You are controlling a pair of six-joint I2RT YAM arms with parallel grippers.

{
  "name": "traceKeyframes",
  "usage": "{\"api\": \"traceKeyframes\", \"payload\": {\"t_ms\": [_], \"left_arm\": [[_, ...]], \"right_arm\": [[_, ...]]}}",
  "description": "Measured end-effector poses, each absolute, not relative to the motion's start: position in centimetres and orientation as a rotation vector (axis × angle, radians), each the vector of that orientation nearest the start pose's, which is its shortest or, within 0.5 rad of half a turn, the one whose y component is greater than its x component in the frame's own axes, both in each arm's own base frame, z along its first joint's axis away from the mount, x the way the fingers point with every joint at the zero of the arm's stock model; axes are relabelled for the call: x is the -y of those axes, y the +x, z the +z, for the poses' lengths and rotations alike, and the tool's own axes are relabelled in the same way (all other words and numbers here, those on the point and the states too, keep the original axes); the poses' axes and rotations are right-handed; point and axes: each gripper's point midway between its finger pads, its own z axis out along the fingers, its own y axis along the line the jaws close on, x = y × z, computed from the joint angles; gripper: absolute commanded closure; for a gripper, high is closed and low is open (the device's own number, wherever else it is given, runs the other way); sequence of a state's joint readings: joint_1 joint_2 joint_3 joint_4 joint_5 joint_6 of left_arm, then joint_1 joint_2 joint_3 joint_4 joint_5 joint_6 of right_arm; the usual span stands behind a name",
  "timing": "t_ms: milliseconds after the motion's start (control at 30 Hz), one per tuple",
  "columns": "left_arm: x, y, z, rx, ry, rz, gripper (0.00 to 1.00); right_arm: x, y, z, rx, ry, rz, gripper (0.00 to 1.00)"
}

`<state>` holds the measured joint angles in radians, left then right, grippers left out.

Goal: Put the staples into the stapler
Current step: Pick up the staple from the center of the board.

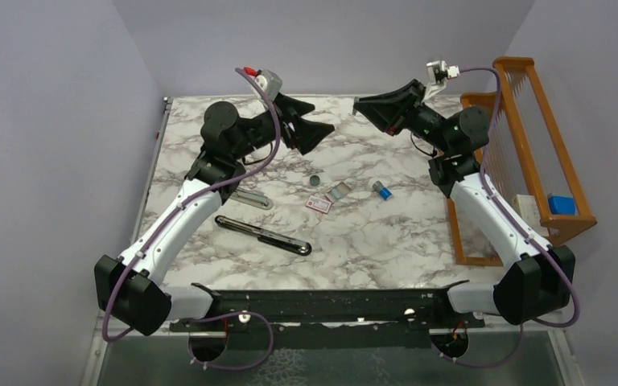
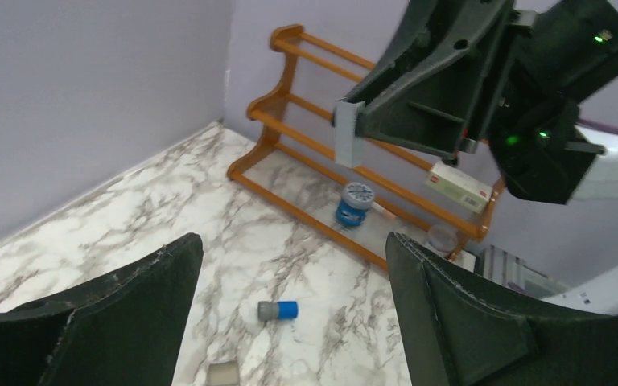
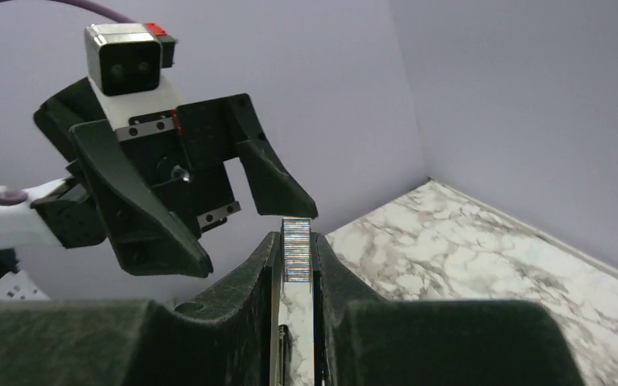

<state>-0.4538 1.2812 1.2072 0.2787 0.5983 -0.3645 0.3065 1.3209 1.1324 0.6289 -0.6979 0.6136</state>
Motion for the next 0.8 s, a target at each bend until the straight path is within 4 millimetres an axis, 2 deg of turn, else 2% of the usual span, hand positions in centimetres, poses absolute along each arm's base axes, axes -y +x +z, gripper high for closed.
{"api": "traceKeyframes", "payload": {"t_ms": [133,333,533,800], "left_arm": [[30.4,28.8,42.8,-1.281,0.711,-1.127,0.13],[31.6,25.8,45.7,-1.136,0.835,-1.17,0.13],[32.7,23.8,46.6,-1.058,0.901,-1.205,0.25],[33.6,23.7,46.8,-1.033,0.907,-1.23,0.37]], "right_arm": [[-24.9,30.5,45.5,-1.123,-0.609,1.258,0.8],[-24.9,25.6,48.0,-0.953,-0.797,1.307,0.79],[-24.8,23.0,49.2,-0.867,-0.9,1.327,0.78],[-24.6,21.6,49.5,-0.825,-0.955,1.322,0.78]]}}
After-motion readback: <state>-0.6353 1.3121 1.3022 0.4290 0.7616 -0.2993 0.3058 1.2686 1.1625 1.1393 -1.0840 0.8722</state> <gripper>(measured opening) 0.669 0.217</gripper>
